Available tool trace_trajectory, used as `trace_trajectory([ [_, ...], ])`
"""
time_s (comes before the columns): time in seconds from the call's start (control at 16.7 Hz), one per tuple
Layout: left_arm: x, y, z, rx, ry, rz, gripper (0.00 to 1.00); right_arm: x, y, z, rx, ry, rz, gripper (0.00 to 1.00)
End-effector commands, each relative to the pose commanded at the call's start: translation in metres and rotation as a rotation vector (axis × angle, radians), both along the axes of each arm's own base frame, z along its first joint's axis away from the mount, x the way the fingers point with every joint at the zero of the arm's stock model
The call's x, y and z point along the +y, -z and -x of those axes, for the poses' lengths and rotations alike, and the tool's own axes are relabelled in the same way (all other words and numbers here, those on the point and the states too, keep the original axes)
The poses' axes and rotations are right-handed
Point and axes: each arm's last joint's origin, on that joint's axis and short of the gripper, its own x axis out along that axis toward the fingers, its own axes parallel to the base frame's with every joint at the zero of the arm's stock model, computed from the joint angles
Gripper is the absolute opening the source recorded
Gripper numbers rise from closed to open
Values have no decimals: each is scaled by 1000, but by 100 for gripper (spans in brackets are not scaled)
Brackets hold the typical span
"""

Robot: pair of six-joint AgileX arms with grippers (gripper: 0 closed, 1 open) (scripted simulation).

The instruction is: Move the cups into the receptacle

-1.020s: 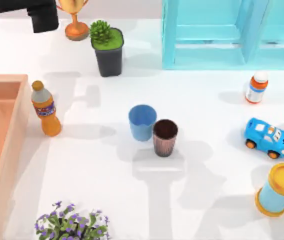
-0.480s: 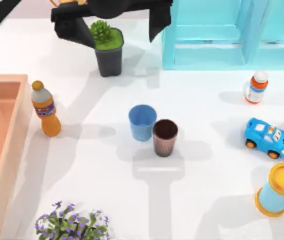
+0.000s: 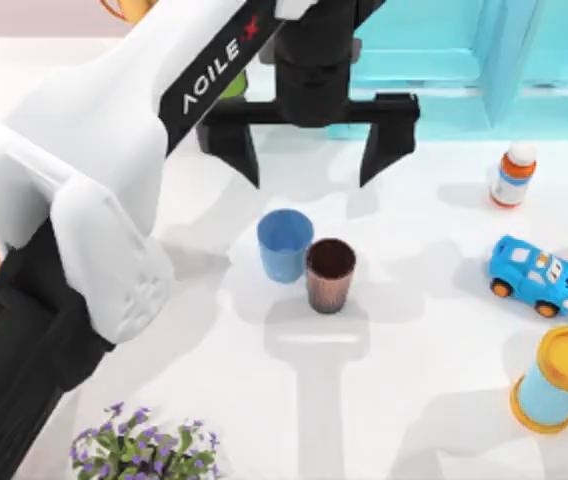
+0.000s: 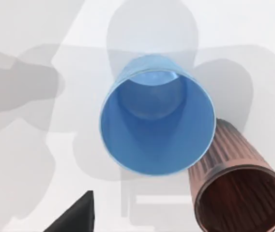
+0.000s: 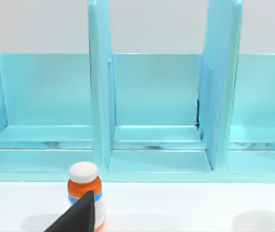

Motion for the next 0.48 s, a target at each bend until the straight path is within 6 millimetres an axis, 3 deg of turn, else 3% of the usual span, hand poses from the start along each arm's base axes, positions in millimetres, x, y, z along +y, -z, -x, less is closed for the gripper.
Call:
trace_trajectory([
  [0.48, -3, 8, -1, 15, -2, -12, 100, 0, 0, 0, 0, 0, 0, 100],
])
